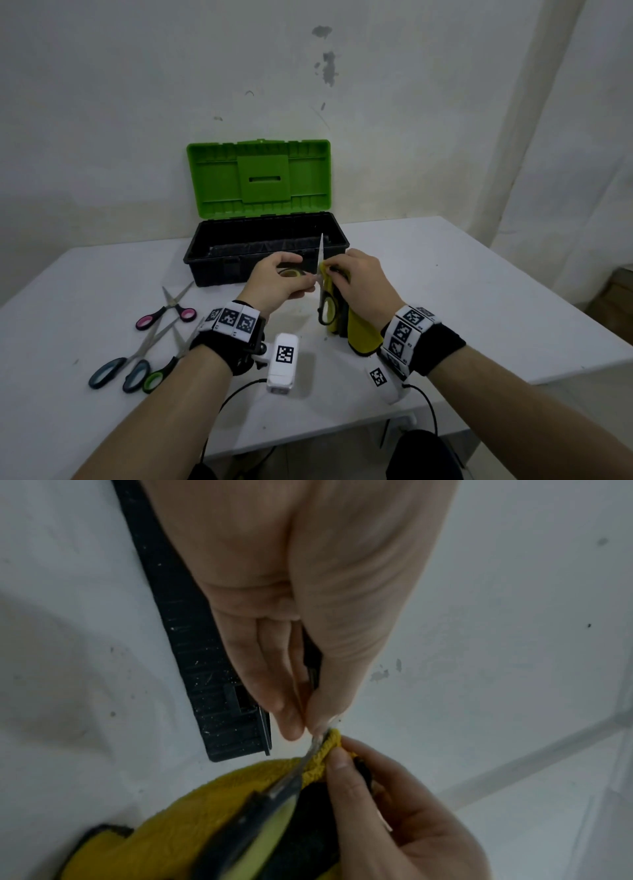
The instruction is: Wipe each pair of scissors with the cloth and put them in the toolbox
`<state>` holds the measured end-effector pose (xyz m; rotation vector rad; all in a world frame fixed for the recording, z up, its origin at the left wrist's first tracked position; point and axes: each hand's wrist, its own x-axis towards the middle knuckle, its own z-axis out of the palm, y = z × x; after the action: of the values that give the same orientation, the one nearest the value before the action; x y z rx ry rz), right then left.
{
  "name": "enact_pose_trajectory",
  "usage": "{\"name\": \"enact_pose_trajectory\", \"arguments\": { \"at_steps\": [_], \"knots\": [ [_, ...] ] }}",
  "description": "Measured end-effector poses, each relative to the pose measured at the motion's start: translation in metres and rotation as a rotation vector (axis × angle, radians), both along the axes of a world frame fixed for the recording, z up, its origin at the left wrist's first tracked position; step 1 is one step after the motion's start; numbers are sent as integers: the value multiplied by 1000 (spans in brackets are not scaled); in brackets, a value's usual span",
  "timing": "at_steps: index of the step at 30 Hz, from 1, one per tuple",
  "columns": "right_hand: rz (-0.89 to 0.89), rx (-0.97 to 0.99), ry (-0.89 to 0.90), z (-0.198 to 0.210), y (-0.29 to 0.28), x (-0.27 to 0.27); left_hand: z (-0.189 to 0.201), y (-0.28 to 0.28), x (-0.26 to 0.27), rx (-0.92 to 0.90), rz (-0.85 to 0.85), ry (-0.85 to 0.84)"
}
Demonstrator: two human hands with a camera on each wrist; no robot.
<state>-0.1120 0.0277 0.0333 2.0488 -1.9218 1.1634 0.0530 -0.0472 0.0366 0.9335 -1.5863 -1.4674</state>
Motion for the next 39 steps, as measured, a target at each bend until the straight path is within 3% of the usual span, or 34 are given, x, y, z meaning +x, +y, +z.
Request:
{"name": "enact_pose_trajectory", "arguments": {
  "at_steps": [8, 12, 17, 24, 31, 35, 39],
  "knots": [
    [-102, -114, -102, 1, -7, 16, -5, 4, 6, 286, -64, 346],
    [-76, -143, -142, 0, -11, 27, -10, 8, 2, 359, -67, 438],
    [-47, -67, -106, 4, -10, 30, -12, 5, 1, 315, -17, 375],
    [-29, -34, -112, 29, 4, 9, -13, -12, 4, 292, 176, 313],
    [60, 80, 172, 32, -3, 14, -8, -2, 1, 134, 135, 249],
    [115, 53, 194, 20, -4, 25, -7, 5, -2, -13, 113, 149],
    [87, 2, 170, 17, -3, 20, -8, 8, -1, -69, 114, 159]
  ]
}}
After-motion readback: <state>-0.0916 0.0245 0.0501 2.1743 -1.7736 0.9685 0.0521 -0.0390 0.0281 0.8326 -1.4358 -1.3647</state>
